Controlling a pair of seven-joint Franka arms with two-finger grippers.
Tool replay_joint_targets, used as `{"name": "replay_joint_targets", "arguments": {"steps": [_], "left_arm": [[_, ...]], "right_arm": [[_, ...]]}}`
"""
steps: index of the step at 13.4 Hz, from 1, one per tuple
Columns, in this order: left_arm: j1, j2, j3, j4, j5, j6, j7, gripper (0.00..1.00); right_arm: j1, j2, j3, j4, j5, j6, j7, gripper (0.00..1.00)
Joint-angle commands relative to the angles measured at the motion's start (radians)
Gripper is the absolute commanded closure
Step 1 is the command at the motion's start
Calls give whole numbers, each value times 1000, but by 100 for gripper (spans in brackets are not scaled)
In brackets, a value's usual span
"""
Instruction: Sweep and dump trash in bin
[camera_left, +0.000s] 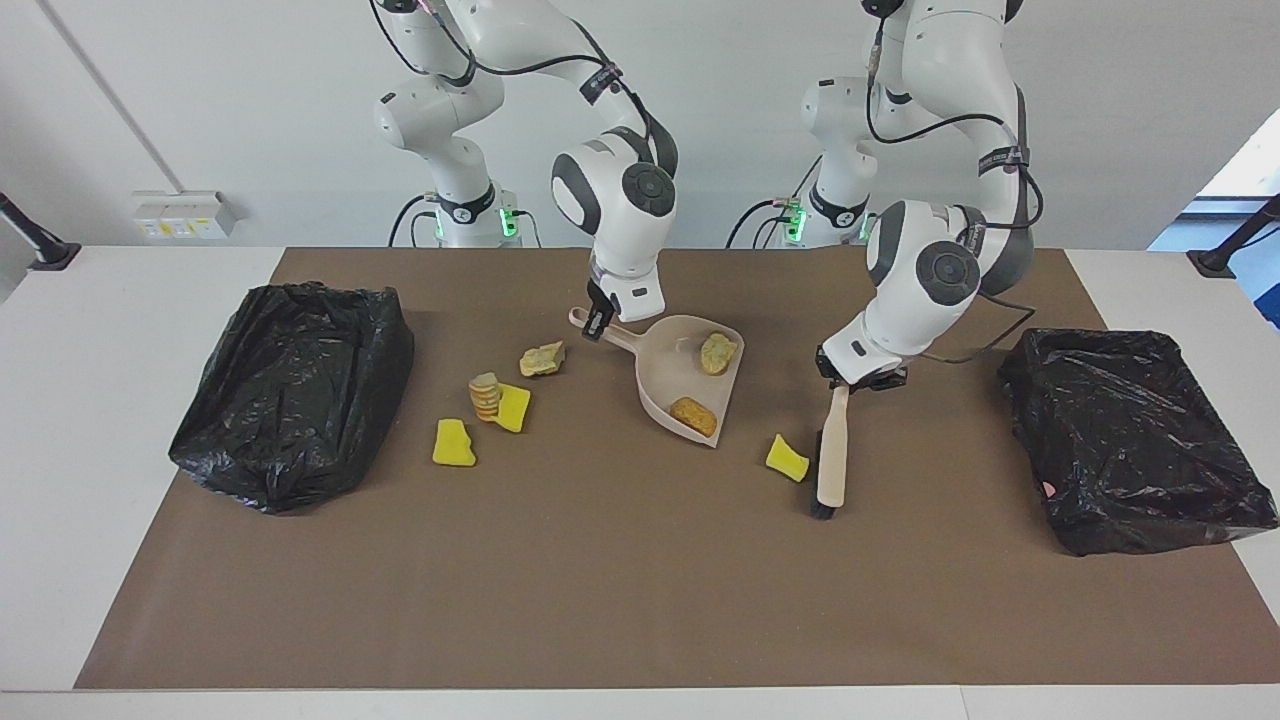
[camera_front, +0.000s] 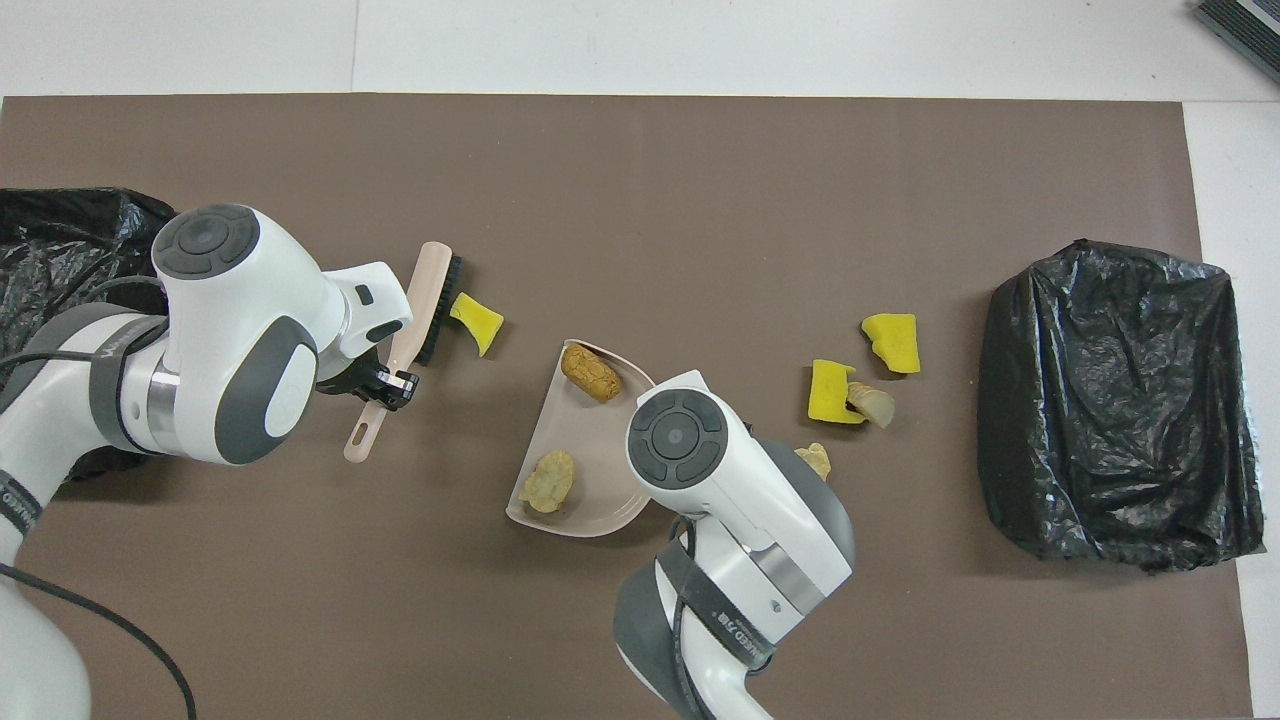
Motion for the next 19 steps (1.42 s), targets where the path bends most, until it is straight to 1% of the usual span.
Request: {"name": "replay_joint_targets", "arguments": {"steps": [1, 6, 9, 11, 14, 19], "left_arm": [[-6, -28, -11, -27, 18, -24, 43, 100], [-36, -95, -50, -122, 1, -61, 54, 100], [-41, -132, -95, -175, -70, -61, 36, 100], [-41, -152, -135, -205, -81, -52, 5, 100], [-41, -184, -158, -228, -128, -59, 2, 100], [-50, -238, -181, -236, -194, -84, -6, 100]], "right_arm": [[-5, -6, 0, -11, -3, -1, 6, 100], [-5, -6, 0, -11, -3, -1, 6, 100], [-5, -6, 0, -11, -3, -1, 6, 100], [-5, -6, 1, -11, -3, -1, 6, 100], [-5, -6, 1, -11, -3, -1, 6, 100], [-5, -6, 0, -11, -3, -1, 6, 100]]}}
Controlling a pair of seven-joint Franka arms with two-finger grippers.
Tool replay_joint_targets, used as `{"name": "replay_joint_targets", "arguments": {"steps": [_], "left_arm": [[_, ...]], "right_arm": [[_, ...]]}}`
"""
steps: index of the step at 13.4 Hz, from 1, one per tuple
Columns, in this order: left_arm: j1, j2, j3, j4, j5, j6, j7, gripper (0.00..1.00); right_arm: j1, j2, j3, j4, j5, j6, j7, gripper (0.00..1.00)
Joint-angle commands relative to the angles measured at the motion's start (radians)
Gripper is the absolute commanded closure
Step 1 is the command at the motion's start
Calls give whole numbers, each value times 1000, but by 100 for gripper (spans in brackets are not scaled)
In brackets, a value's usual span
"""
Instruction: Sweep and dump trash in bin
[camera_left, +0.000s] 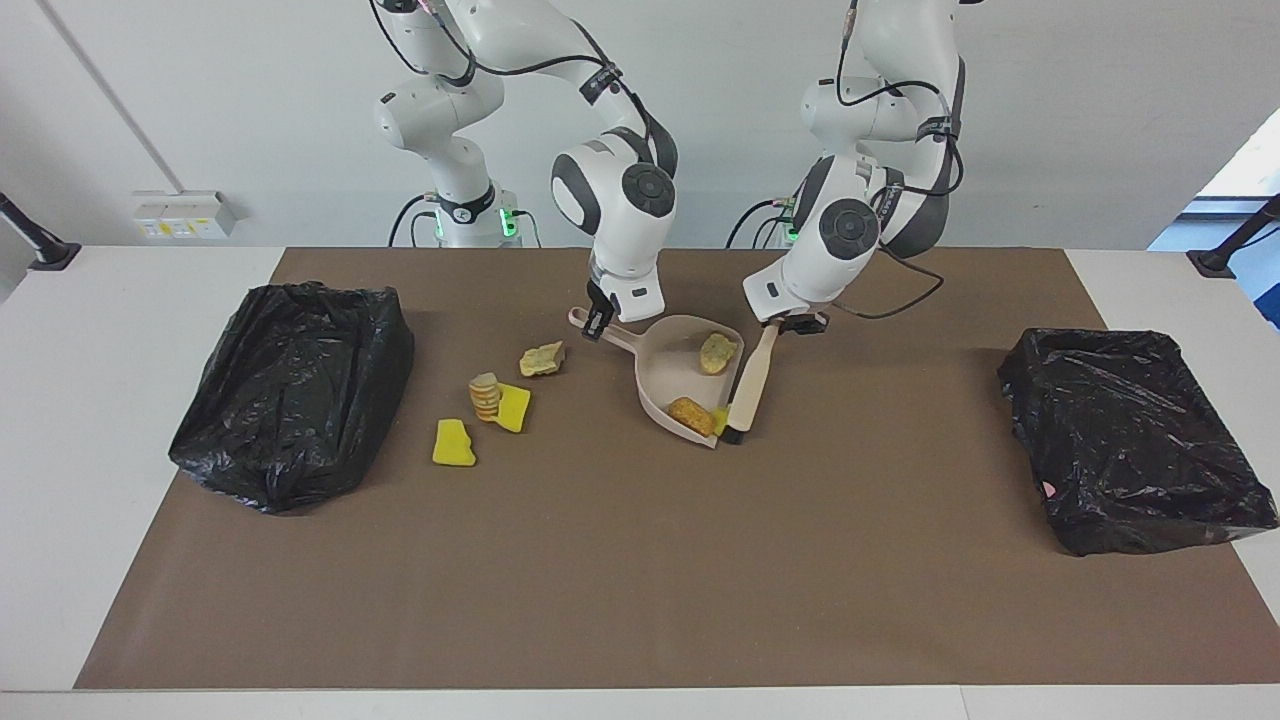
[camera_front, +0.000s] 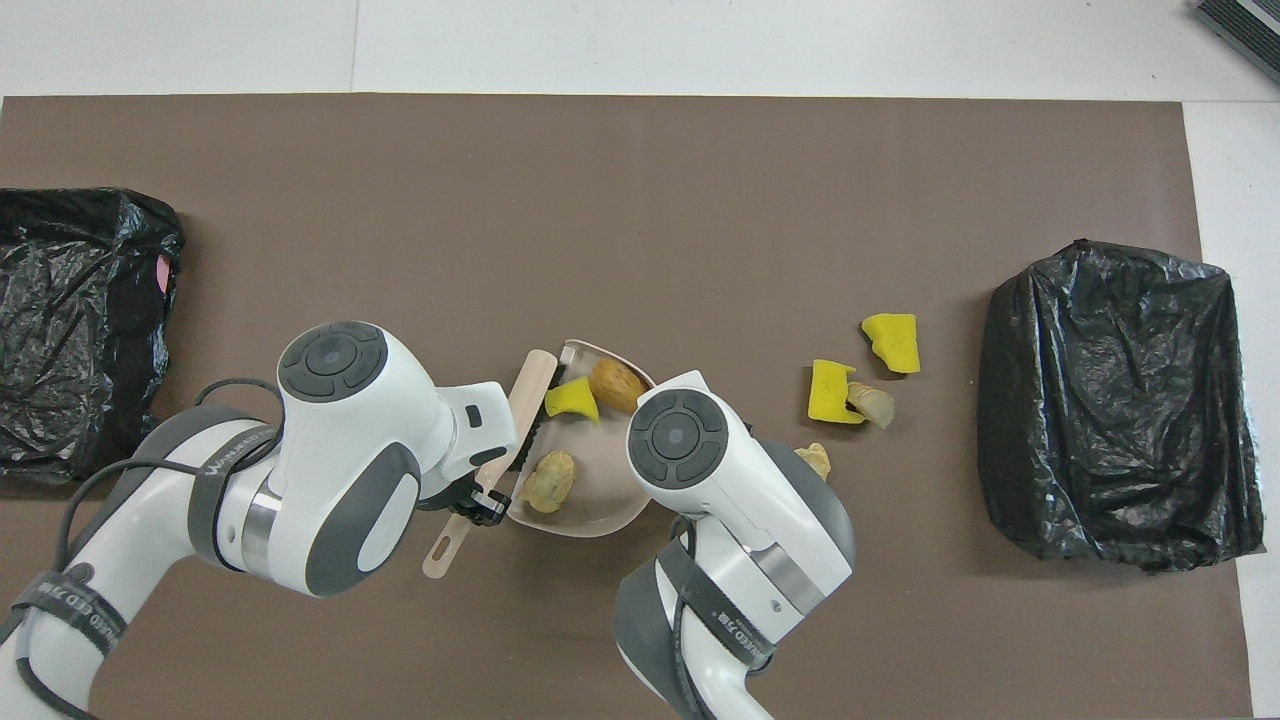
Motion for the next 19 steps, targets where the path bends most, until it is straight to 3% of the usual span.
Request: {"name": "replay_joint_targets", "arguments": {"steps": [1, 6, 11, 14, 19], "left_arm": [[-15, -62, -6, -33, -44, -21, -6, 100], [-13, -78, -5, -27, -46, -51, -6, 100], [16, -173, 5, -28, -46, -129, -82, 100], [17, -199, 5, -32, -34, -195, -244, 100], [-10, -237, -21, -68, 1, -169, -426, 100]], "right_arm": [[-5, -6, 2, -9, -3, -1, 6, 100], [-5, -6, 0, -9, -3, -1, 6, 100], [-8, -4, 0, -5, -3, -1, 17, 100], [-40, -18, 0, 6, 0, -10, 5, 100], [-95, -72, 0, 14, 3, -42, -38, 100]]}}
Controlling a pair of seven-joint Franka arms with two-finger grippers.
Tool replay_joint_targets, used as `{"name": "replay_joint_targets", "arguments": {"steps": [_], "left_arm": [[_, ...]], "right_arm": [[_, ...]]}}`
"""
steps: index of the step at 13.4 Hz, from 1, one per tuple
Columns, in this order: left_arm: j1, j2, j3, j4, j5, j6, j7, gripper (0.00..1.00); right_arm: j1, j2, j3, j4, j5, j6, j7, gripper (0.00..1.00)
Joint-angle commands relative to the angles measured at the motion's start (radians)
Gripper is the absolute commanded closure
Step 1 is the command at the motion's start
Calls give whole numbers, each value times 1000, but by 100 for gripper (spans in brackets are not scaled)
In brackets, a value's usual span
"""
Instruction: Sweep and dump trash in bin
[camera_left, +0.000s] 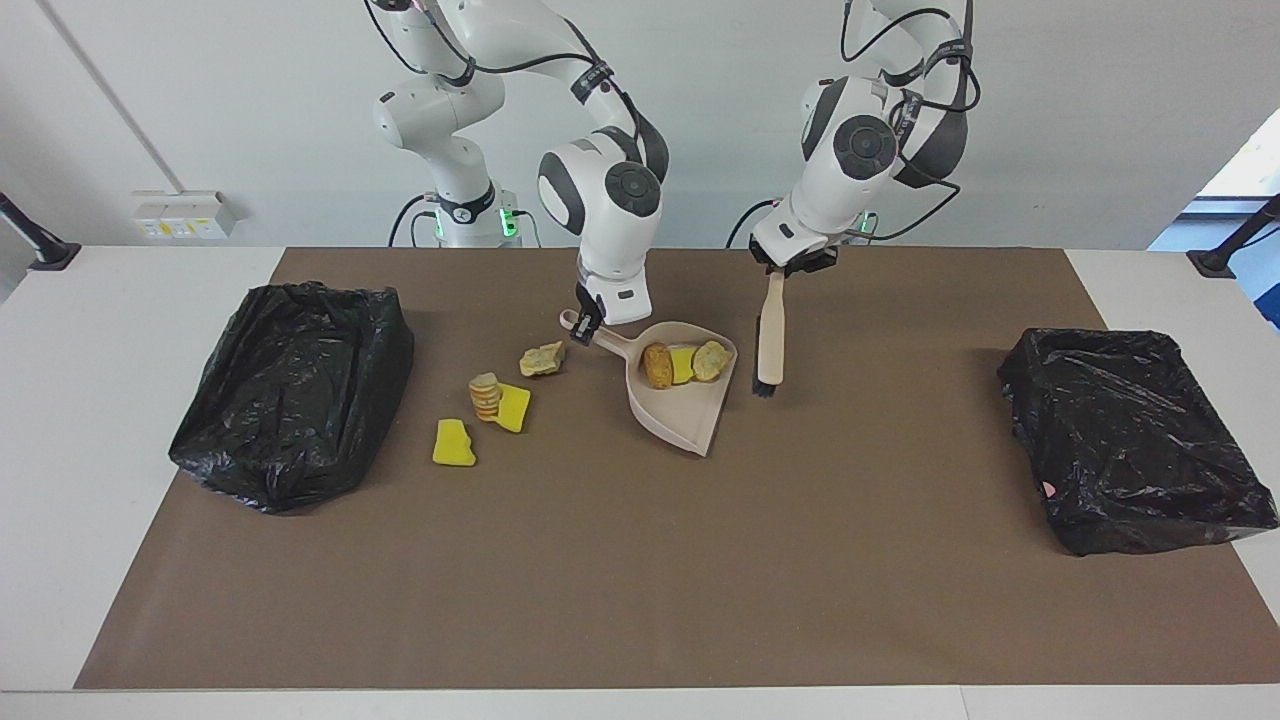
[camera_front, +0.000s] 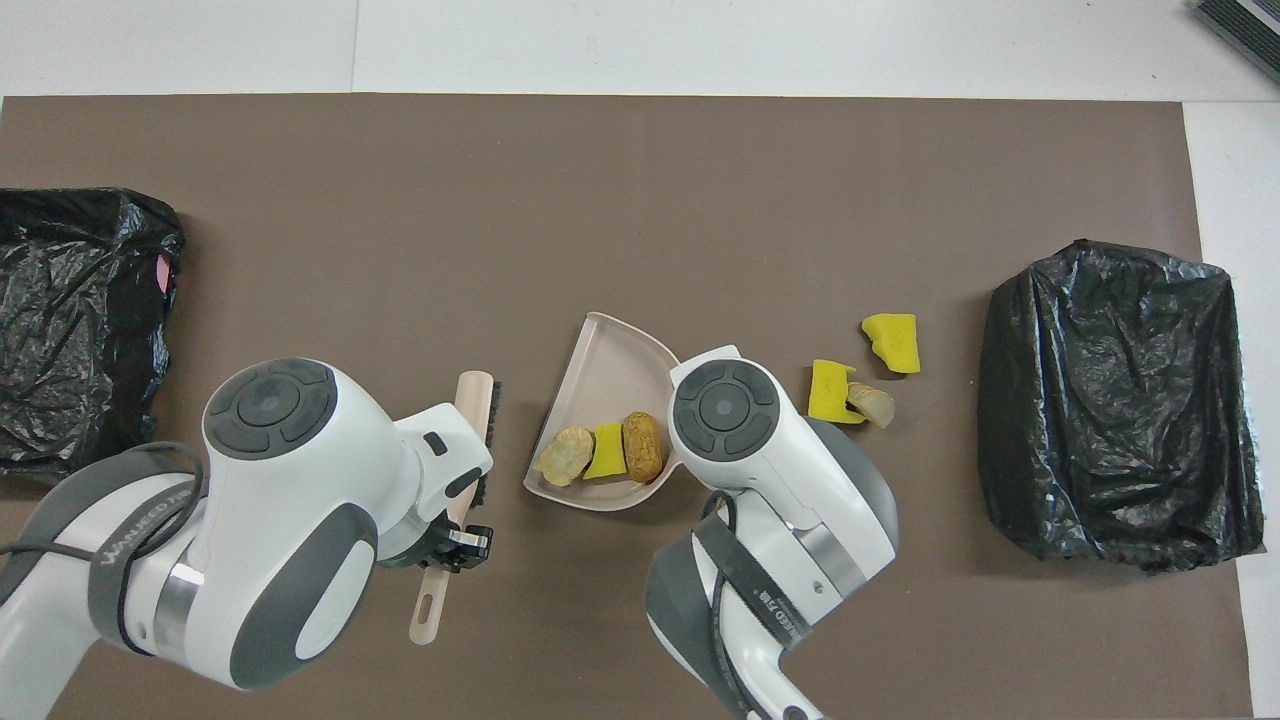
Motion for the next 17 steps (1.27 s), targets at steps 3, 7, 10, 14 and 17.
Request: {"name": "replay_joint_targets", "arguments": {"steps": [3, 7, 10, 14, 17], "left_arm": [[-20, -117, -66, -133, 19, 94, -157, 100], [-38, -175, -108, -188, -8, 128, -211, 100], [-50, -230, -173, -248, -77, 177, -229, 100], [-56, -333, -295, -329, -201, 191, -265, 100], [-69, -442, -397, -389, -350, 211, -286, 100]], "right_arm": [[-92, -69, 6, 38, 6, -102, -106, 100], [-189, -109, 3, 75, 34, -182, -209, 100], [-275, -154, -2, 95, 35, -237, -298, 100], [-457, -174, -6, 169, 67, -361, -491, 100], [-639, -174, -11, 193, 80, -414, -716, 100]]}}
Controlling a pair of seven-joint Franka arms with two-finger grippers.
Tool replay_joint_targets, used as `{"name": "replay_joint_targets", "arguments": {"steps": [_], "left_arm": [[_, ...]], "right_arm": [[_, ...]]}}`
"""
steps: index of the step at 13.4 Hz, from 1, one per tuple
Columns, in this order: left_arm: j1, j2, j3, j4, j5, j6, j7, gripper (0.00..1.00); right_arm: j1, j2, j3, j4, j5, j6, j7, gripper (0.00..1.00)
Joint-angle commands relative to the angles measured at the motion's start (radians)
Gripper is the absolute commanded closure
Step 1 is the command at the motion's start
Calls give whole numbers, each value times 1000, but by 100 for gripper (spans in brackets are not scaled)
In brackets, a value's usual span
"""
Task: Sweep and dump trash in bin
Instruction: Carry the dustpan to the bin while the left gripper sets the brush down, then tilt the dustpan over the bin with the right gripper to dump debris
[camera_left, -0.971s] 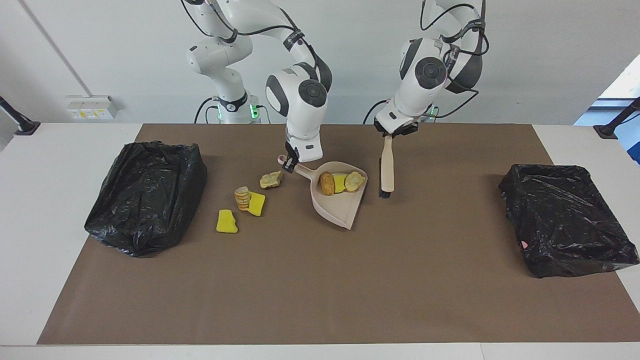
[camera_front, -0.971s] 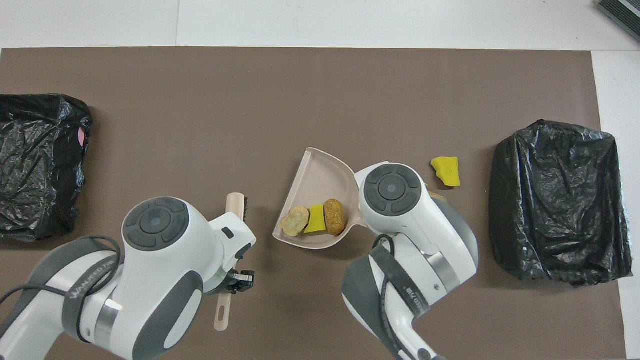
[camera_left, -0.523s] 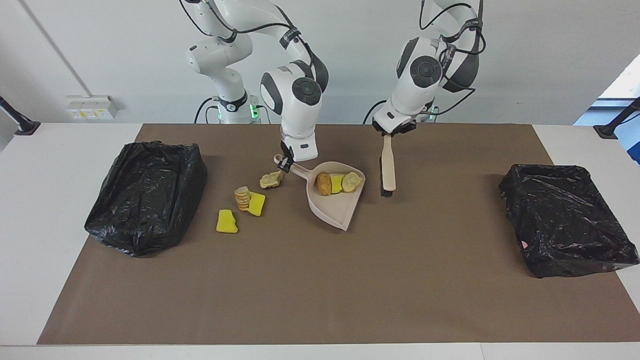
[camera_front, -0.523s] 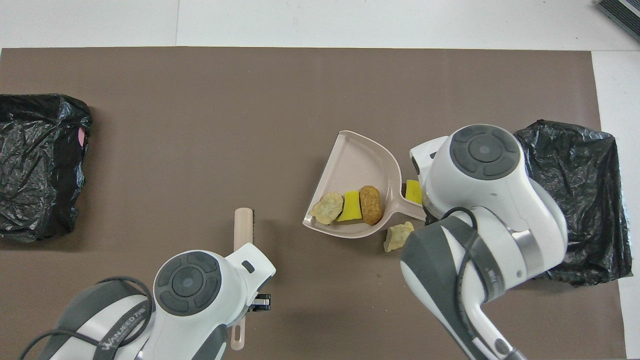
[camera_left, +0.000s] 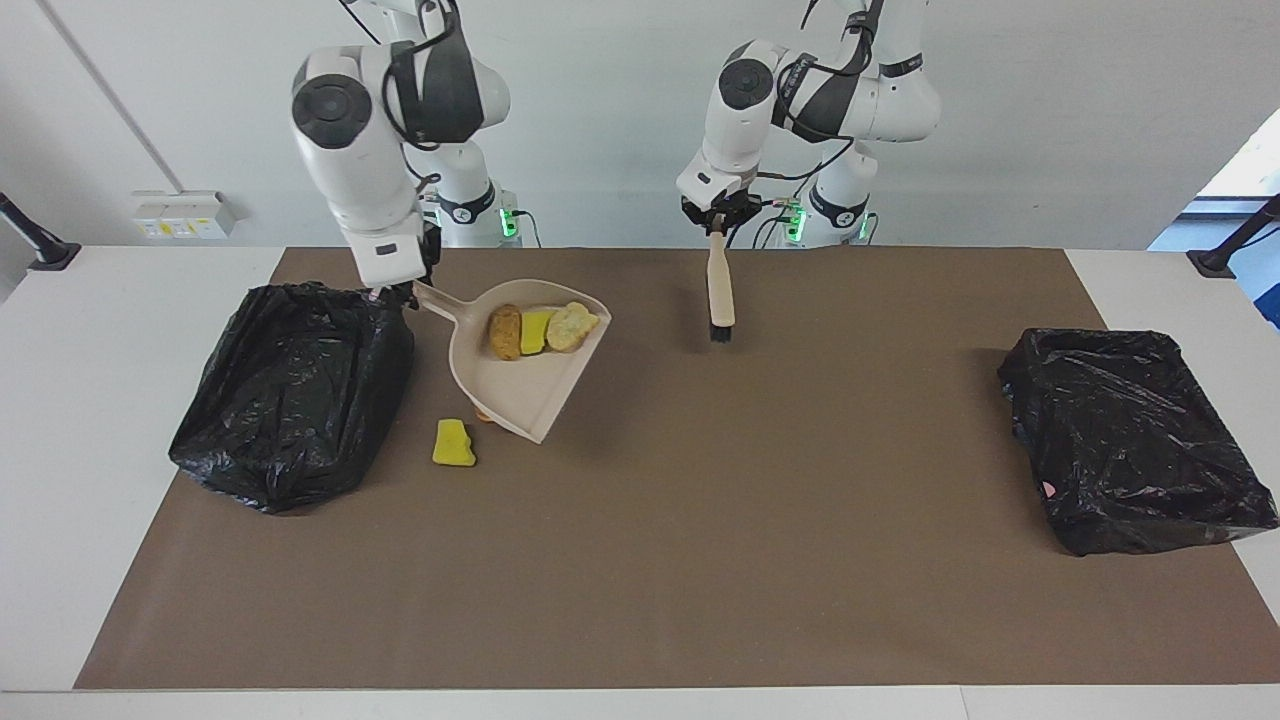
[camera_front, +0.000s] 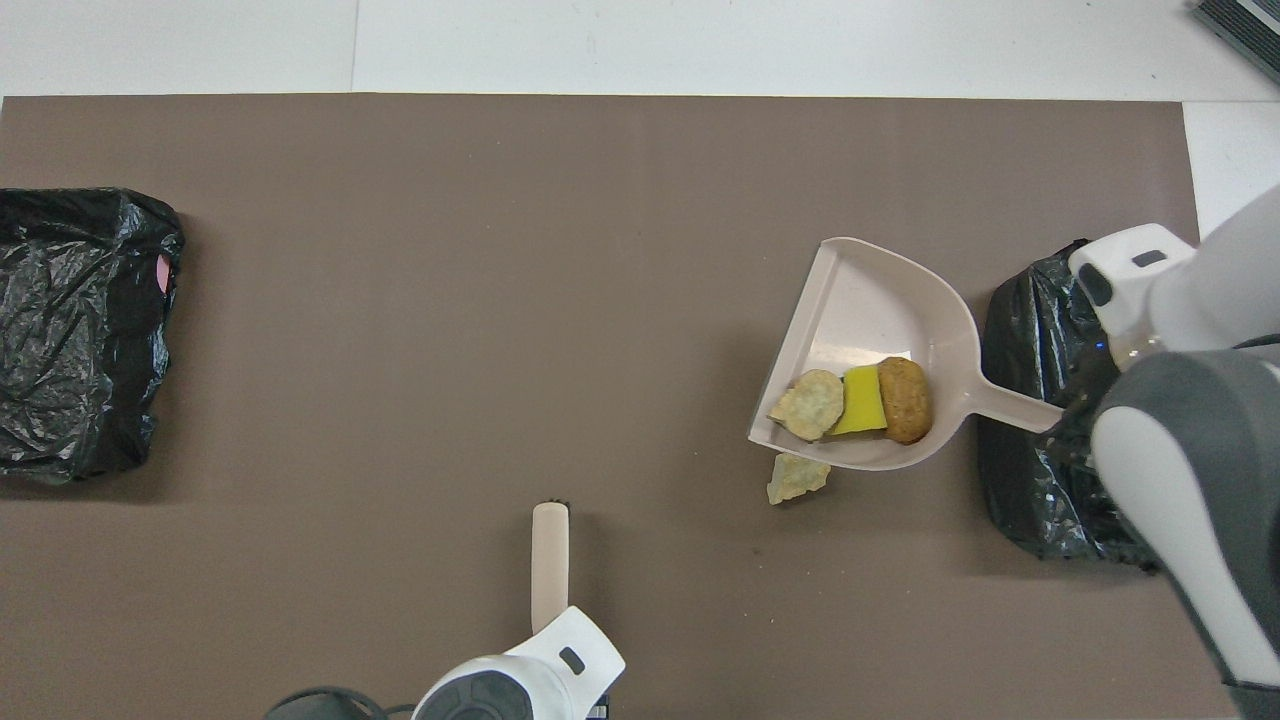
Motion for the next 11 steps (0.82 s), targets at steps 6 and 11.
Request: {"name": "replay_joint_targets", "arguments": {"steps": [6, 11], "left_arm": [[-19, -124, -267, -115, -158, 165, -260, 100], [-19, -107, -275, -123, -212, 169, -240, 100]], "right_arm": [[-351, -4, -29, 23, -164, 24, -428, 100], [-457, 17, -31, 7, -338, 219, -519, 100]]}}
